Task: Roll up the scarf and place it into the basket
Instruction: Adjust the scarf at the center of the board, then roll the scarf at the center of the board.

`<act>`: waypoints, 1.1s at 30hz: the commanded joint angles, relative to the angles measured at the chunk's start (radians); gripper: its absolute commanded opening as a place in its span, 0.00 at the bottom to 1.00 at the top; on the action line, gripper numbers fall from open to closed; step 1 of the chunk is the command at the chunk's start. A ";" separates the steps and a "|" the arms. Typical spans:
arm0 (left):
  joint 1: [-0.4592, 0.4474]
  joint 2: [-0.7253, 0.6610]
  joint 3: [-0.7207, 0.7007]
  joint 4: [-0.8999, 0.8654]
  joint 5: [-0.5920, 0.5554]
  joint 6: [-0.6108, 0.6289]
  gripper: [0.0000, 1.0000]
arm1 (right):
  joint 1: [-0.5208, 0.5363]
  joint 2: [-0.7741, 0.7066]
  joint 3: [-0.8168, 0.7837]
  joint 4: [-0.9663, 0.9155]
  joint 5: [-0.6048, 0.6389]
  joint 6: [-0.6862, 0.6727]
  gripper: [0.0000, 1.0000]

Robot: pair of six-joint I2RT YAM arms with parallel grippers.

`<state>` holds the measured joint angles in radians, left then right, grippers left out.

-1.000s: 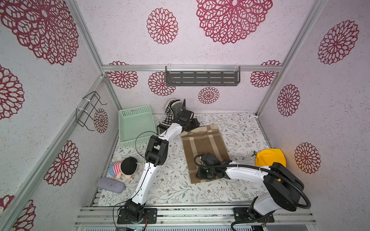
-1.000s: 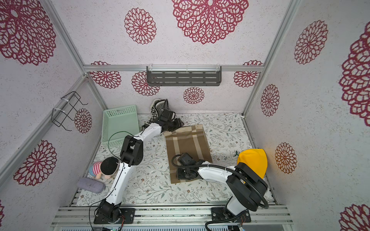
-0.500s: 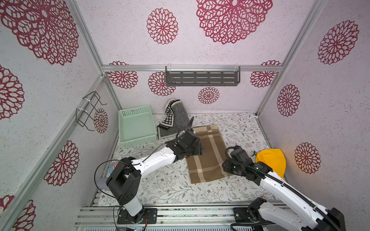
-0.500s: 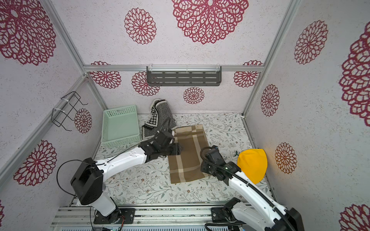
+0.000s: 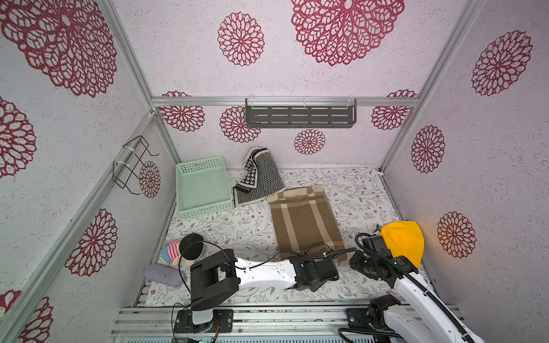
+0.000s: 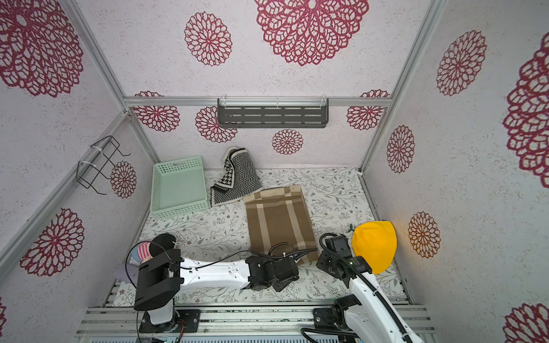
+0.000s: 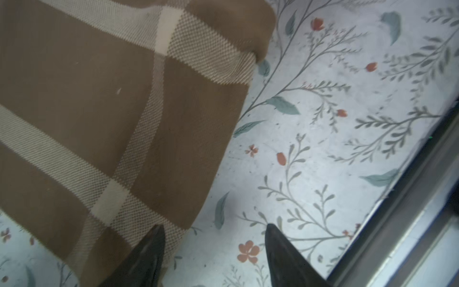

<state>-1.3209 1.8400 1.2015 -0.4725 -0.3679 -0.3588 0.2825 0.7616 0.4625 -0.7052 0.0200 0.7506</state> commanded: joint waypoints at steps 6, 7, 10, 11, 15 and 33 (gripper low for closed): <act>0.002 -0.053 -0.071 -0.102 0.017 -0.054 0.67 | -0.035 0.022 -0.060 0.154 -0.097 -0.016 0.43; 0.003 -0.056 -0.080 -0.110 0.018 -0.069 0.67 | -0.039 0.030 -0.066 0.170 -0.100 -0.015 0.43; 0.005 -0.064 -0.104 -0.152 -0.004 -0.116 0.68 | -0.051 0.052 -0.083 0.215 -0.113 -0.010 0.44; 0.005 -0.064 -0.111 -0.164 -0.013 -0.124 0.68 | -0.055 0.056 -0.088 0.230 -0.122 -0.008 0.45; 0.018 -0.047 -0.120 -0.173 -0.031 -0.129 0.66 | -0.066 0.072 -0.101 0.284 -0.143 0.007 0.47; 0.071 0.002 -0.140 -0.188 -0.014 -0.159 0.14 | -0.076 0.166 -0.117 0.411 -0.180 0.024 0.30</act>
<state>-1.2644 1.8278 1.0779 -0.6403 -0.3798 -0.5068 0.2119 0.9409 0.3332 -0.2996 -0.1619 0.7612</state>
